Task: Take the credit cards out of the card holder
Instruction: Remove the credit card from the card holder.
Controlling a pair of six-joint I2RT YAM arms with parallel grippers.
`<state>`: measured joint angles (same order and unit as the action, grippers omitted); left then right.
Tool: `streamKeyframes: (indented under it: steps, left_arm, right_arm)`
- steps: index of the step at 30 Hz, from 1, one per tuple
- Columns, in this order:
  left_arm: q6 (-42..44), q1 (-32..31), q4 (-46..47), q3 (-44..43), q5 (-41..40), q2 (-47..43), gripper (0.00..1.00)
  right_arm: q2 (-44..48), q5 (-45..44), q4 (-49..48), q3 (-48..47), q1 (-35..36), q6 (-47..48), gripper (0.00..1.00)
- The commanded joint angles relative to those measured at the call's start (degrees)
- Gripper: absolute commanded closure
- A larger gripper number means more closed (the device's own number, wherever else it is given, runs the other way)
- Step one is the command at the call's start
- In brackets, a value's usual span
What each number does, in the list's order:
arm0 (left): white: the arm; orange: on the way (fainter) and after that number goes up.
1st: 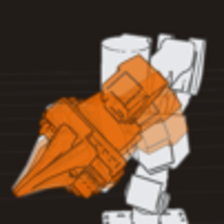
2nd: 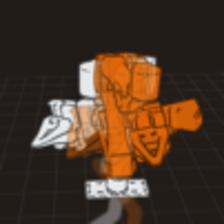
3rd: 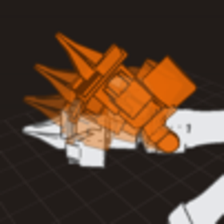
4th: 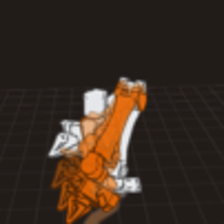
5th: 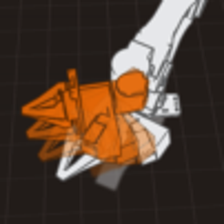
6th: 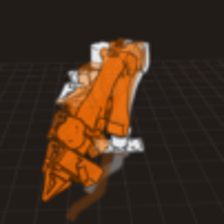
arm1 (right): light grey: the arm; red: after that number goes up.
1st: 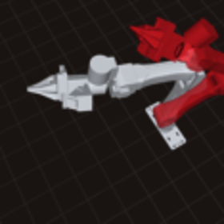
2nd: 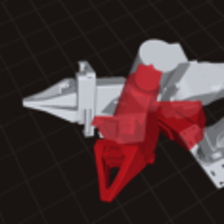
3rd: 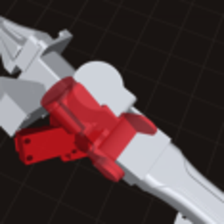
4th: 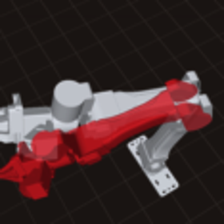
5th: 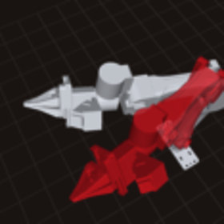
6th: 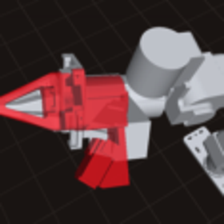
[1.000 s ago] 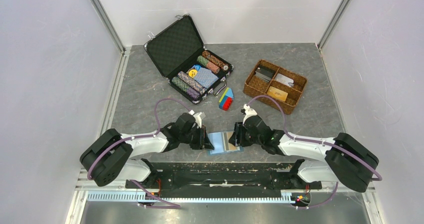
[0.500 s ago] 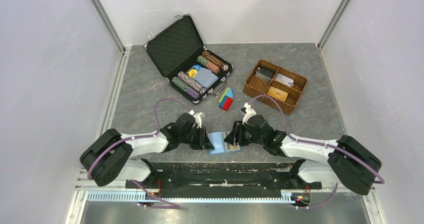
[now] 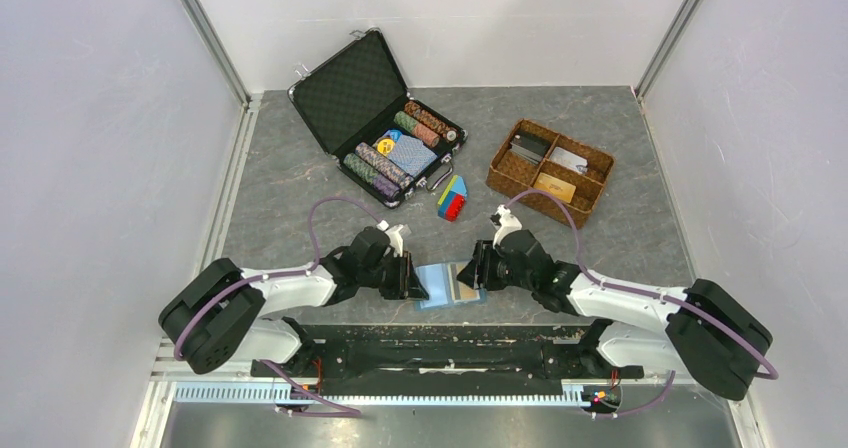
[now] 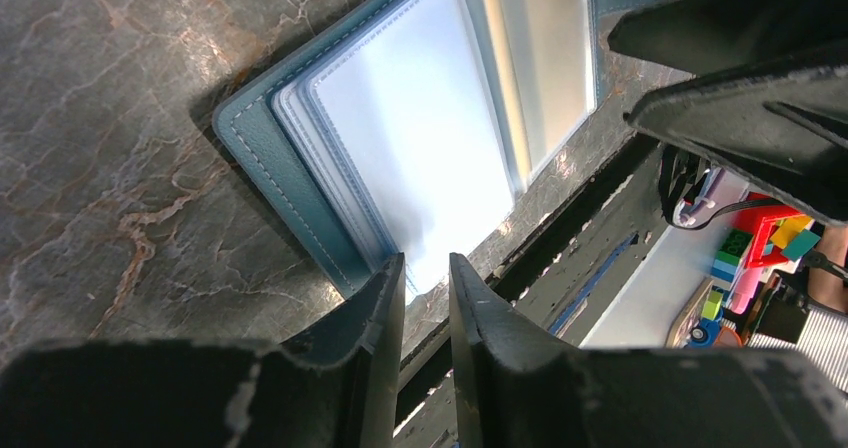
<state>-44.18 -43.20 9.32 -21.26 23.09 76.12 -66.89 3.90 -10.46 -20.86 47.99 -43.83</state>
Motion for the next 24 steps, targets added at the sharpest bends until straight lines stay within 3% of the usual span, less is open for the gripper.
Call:
streamKeyframes:
  steps: [1,17,24]
  left_arm:
    - [-0.8,0.0,-0.5,1.2,-1.7,-0.6,0.69]
    - [-0.7,0.0,-0.3,0.6,-1.5,0.8,0.69]
    - [-0.8,0.0,0.3,0.6,-1.3,1.7,0.69]
  right_arm:
    - [1.0,-3.5,3.4,-0.3,-0.5,2.1,0.53]
    - [-5.3,-1.8,3.4,-1.1,-0.6,2.8,0.53]
    - [-5.2,2.2,-1.3,-0.2,-0.7,1.0,0.53]
